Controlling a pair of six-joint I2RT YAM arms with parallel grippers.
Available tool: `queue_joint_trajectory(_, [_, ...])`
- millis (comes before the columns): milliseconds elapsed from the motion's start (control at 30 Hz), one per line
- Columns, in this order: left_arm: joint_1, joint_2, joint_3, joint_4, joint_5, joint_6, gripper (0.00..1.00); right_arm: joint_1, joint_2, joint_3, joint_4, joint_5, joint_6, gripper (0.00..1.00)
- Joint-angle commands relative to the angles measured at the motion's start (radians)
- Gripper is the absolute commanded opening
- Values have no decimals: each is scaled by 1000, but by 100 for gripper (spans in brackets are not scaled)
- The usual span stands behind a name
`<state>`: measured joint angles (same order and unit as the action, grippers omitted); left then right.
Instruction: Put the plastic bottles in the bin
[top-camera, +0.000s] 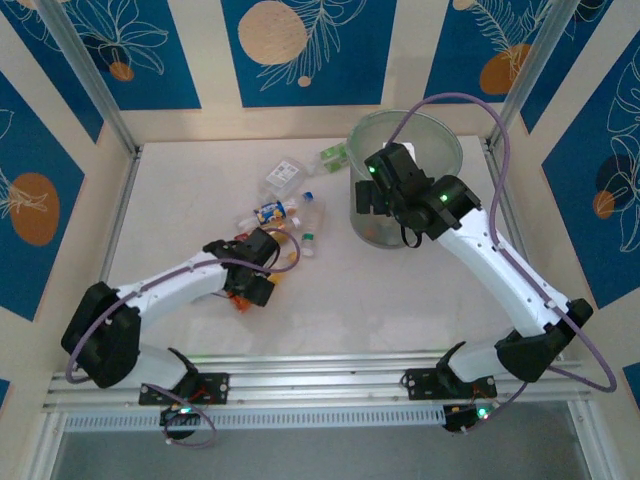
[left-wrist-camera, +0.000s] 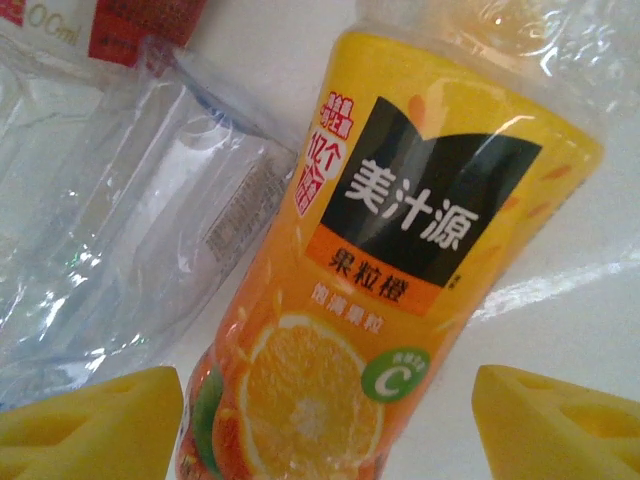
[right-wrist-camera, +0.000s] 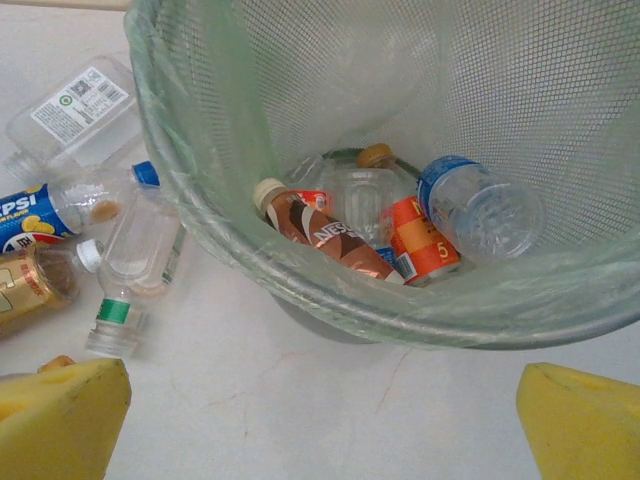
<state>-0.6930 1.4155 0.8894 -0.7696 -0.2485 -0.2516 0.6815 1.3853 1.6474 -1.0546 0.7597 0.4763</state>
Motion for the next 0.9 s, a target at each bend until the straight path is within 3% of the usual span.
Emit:
queue_joint_trajectory(0, [-27,36,17,23,-26,7,75,5,-31,-14,31,24,25,99])
queue_joint_trajectory(567, [-55,158,-4,102,-22,-82,72,6,-35,-19,42,32,18,99])
queue_joint_trajectory(767, [-56,174,-1,121,-11,-99,53,4,-37,-37,46,32,26,99])
queue_joint_trajectory(867, [-56,151,11,117,-12,-92,49,3,-43,-51,44,28,44,99])
